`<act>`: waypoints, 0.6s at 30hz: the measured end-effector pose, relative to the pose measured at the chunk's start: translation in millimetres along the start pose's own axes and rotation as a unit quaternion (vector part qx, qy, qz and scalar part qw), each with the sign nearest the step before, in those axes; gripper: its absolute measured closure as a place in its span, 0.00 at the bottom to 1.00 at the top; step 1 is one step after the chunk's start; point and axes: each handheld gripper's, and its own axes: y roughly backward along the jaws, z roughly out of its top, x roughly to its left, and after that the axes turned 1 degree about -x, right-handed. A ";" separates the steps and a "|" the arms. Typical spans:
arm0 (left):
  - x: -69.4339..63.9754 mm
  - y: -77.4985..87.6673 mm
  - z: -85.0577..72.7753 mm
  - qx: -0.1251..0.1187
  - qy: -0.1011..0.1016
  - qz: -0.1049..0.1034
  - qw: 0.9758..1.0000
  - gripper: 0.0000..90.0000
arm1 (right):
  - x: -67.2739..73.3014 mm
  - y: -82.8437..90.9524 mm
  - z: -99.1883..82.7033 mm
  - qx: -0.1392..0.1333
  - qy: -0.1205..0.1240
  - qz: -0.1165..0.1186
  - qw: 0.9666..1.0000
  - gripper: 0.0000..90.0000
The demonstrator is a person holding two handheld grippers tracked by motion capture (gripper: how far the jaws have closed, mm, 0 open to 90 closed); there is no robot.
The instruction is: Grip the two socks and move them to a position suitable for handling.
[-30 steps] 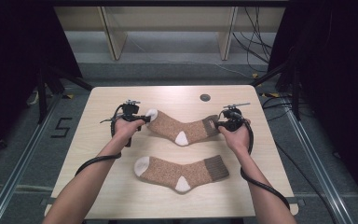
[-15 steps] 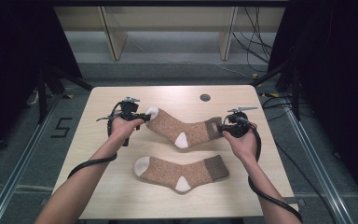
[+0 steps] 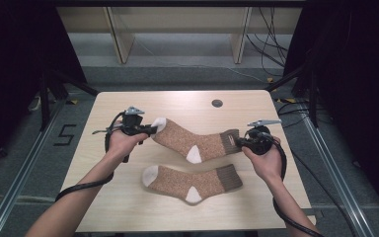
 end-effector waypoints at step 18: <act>-21.9 38.2 -34.7 -0.010 -0.016 -0.022 1.000 0.87 | 19.9 20.6 -32.0 0.009 0.030 0.016 0.999 0.93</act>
